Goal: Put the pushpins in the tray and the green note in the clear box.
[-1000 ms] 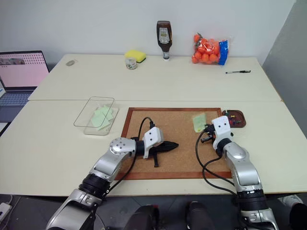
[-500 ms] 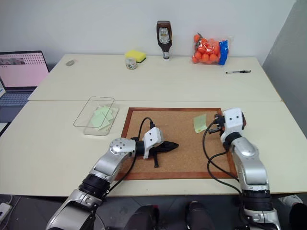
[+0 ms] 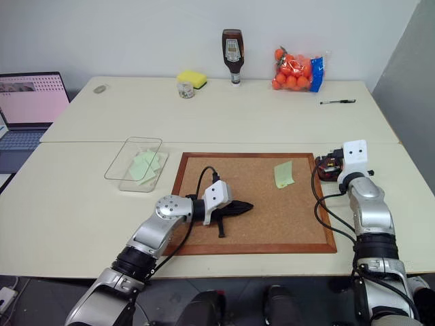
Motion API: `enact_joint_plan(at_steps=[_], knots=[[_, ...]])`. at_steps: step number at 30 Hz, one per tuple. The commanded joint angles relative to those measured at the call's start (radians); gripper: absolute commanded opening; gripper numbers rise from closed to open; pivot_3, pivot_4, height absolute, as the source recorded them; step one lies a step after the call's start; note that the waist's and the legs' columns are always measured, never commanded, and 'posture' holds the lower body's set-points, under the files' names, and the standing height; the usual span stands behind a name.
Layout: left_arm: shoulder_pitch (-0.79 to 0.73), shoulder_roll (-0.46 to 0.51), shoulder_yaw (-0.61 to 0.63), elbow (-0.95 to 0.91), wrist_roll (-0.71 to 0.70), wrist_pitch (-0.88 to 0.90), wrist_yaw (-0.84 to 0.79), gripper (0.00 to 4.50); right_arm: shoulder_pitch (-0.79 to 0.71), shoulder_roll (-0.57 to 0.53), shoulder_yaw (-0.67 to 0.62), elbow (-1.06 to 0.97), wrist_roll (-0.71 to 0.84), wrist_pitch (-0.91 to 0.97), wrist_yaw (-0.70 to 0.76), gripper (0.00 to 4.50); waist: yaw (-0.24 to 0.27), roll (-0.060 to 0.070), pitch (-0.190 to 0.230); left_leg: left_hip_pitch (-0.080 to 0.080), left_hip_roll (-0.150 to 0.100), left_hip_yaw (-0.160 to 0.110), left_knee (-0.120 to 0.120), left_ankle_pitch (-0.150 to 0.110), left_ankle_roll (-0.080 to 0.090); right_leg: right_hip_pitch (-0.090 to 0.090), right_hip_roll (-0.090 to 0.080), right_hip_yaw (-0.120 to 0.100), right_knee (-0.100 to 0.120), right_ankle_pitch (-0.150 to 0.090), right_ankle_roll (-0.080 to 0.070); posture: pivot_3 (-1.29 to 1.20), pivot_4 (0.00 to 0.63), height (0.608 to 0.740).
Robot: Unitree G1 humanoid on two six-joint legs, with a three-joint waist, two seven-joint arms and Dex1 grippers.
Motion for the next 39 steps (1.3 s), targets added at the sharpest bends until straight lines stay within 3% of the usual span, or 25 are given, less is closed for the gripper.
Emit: enact_joint_plan(at_steps=[1,13,39], knots=[[0.037,0.009,-0.046,0.017,0.033,0.020,-0.019,0.00,-0.028,-0.004,-0.023,0.018,0.020,-0.022,0.010,0.61,0.000,0.000,0.000,0.000,0.000,0.000,0.000,0.000,0.000,0.000,0.000,0.000,0.000,0.000,0.000,0.00,0.150,0.740],[0.032,0.006,-0.049,0.022,0.034,0.019,-0.021,0.00,-0.013,0.006,-0.037,-0.047,0.048,0.011,-0.001,3.15,-0.001,0.000,0.000,0.000,0.000,0.001,0.000,0.000,0.000,0.000,0.000,0.001,0.000,0.000,0.000,0.00,0.150,0.740],[0.028,0.005,-0.053,0.028,0.039,0.010,-0.024,0.00,0.021,0.030,-0.055,-0.155,0.105,0.106,0.015,3.15,-0.001,0.000,0.000,0.000,0.000,0.001,0.000,0.000,0.000,0.000,0.000,0.001,0.001,0.000,0.000,0.00,0.150,0.740]])
